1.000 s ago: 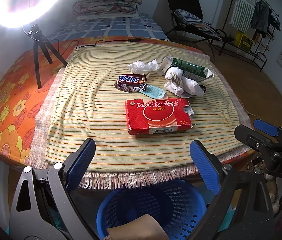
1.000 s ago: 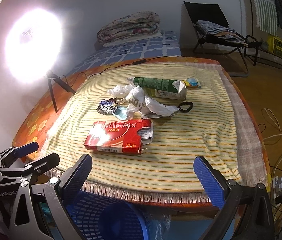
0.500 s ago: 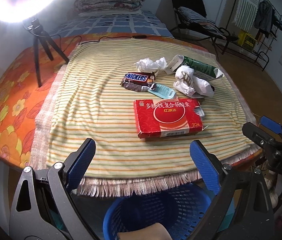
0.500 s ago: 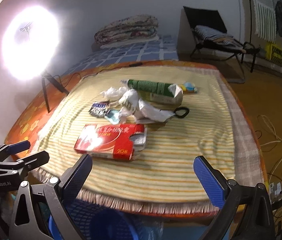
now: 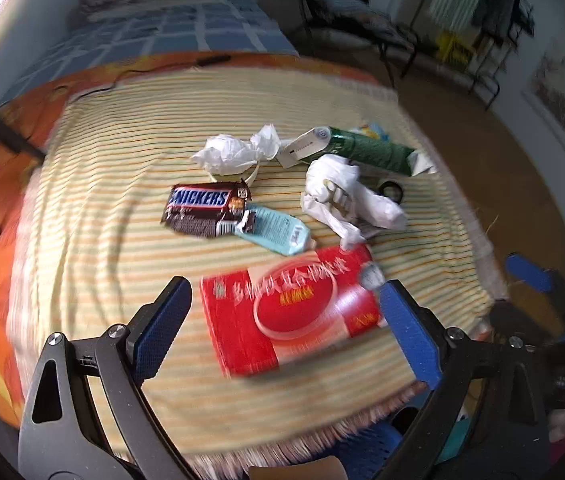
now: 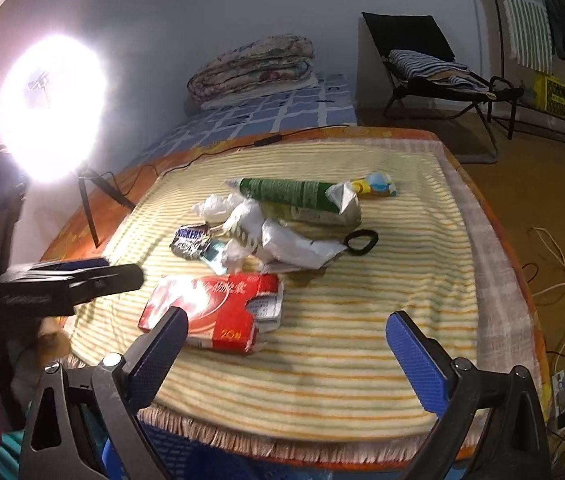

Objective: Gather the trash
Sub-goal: 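Grasp the red medicine box with the left gripper while the right gripper grasps the white plastic bag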

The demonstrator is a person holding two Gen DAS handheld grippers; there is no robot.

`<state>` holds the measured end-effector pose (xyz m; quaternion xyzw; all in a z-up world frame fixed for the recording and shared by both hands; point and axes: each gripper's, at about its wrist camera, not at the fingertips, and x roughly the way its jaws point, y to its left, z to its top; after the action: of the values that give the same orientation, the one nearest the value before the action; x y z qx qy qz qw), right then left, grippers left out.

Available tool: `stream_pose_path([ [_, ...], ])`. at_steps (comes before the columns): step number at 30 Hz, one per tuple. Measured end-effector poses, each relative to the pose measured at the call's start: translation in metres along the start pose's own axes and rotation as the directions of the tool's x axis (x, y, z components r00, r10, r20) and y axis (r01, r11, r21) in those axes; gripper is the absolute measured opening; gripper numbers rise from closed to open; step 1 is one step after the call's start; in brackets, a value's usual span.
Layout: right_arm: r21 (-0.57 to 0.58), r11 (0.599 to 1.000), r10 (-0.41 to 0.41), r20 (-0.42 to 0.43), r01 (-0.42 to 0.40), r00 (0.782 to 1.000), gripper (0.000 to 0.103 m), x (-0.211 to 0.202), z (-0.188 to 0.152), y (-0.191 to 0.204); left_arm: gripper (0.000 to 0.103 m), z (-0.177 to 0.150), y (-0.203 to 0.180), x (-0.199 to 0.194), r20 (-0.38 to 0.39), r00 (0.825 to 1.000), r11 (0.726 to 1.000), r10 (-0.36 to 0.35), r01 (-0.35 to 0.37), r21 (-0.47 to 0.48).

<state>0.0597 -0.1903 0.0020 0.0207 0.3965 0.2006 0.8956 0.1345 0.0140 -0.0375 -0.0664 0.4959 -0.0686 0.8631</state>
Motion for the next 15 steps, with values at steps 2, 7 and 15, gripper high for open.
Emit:
stream_pose_path([
  [2, 0.006, 1.0, 0.008, -0.006, -0.008, 1.0, 0.099, 0.001, 0.01, -0.006, 0.097, 0.01, 0.003, 0.016, -0.034, 0.999, 1.0, -0.004, 0.005, 0.015],
  [7, 0.042, 0.999, -0.006, 0.005, 0.006, 1.0, 0.098, 0.007, 0.025, -0.022, 0.09, 0.023, 0.016, 0.049, -0.121, 0.992, 0.999, -0.038, 0.038, 0.001],
  [15, 0.048, 0.999, 0.016, -0.019, -0.015, 1.0, 0.094, 0.023, 0.041, -0.032, 0.084, 0.02, 0.031, 0.074, -0.208, 0.974, 0.995, -0.094, 0.085, -0.052],
])
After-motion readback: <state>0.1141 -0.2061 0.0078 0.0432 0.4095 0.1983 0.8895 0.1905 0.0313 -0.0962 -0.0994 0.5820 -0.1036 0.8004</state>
